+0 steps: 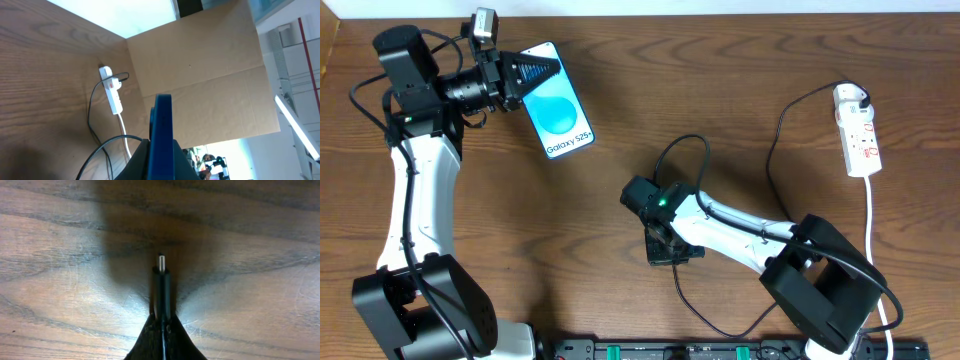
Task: Plug charger to phone and switch on socket
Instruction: 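Lower the right gripper onto the black USB-C cable plug and grasp it, then lift the plug with the right gripper toward the phone's bottom edge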
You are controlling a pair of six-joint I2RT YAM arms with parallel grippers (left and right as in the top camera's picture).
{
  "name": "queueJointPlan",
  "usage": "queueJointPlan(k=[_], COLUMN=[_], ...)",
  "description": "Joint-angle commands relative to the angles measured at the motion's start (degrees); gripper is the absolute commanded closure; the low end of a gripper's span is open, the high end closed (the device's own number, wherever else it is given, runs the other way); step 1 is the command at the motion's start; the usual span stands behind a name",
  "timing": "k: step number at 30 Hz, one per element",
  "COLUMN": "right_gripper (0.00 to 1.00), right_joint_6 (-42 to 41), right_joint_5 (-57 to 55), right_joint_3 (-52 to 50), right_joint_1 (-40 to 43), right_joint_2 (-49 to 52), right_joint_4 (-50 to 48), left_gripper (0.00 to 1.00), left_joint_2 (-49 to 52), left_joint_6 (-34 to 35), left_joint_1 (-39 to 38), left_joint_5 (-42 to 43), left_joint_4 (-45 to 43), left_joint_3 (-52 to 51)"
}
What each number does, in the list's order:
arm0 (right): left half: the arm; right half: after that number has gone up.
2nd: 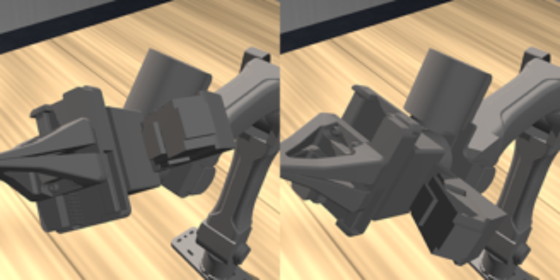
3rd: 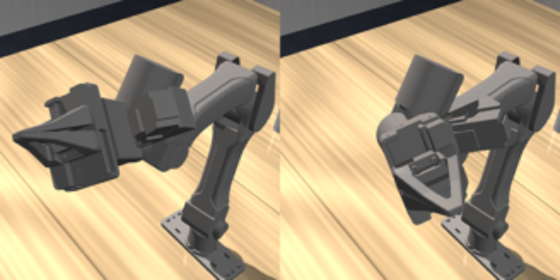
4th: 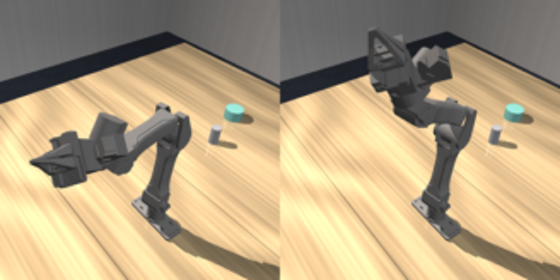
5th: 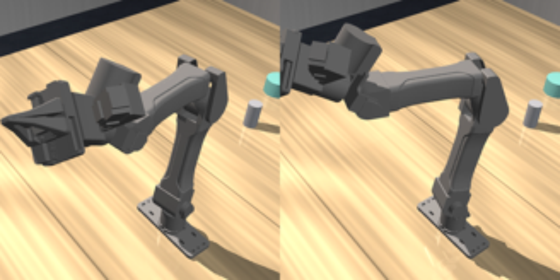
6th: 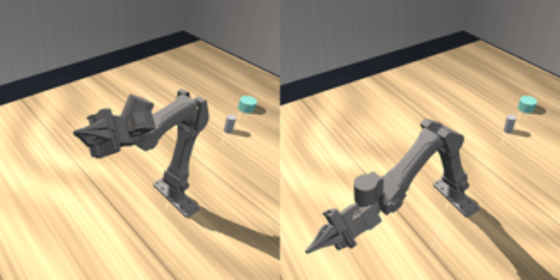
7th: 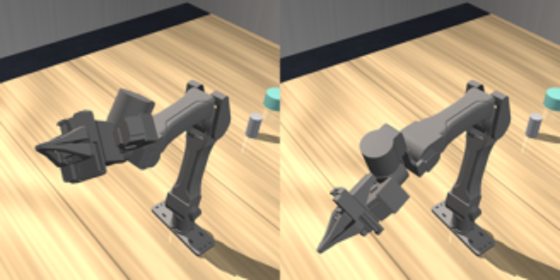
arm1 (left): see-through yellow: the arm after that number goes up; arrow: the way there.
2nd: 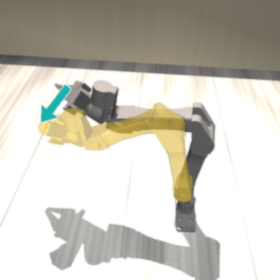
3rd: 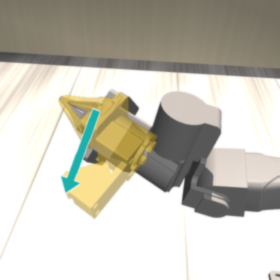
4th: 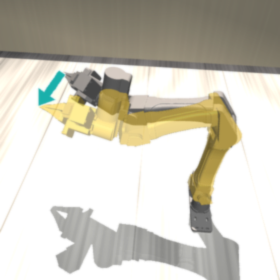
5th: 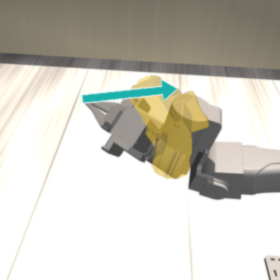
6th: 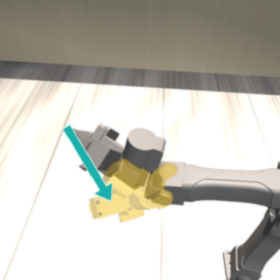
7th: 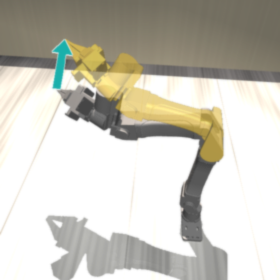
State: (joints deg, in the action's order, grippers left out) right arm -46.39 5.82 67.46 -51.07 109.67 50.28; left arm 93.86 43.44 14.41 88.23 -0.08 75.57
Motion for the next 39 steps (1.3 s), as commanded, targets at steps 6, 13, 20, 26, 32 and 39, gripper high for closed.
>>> queueJointPlan(k=[6,13,20,26,32,39], right_gripper=[0.99,0.99,0.99,0.99,0.99,0.99], right_joint_6=[-0.24,11.82,24.22,24.83,11.32,-3.15], right_joint_5=[0.76,19.5,53.7,71.01,76.28,77.29], right_joint_3=[-0.39,2.27,2.51,2.51,2.51,2.51], right_joint_1=[1.46,6.78,15.87,18.84,18.73,18.73], right_joint_2=[0.17,-0.48,-0.81,-0.81,-0.81,-0.81], right_joint_4=[0.04,-4.72,-20.06,-36.79,-59.6,-80.11], left_gripper=[0.92,0.93,0.93,0.93,0.93,0.93], left_joint_2=[-0.52,-0.52,-0.52,-0.52,-0.55,-0.55], left_joint_6=[-0.37,0.13,0.44,4.92,16.81,23.3], left_joint_1=[0.02,0.02,0.04,0.02,0.02,0.04], left_joint_5=[1.75,1.79,1.16,-1.55,-2.14,-4.52], left_joint_4=[-0.17,-0.17,-0.2,-3.61,-17.55,-25.59], left_joint_3=[0.61,0.61,0.61,0.63,0.63,0.63])
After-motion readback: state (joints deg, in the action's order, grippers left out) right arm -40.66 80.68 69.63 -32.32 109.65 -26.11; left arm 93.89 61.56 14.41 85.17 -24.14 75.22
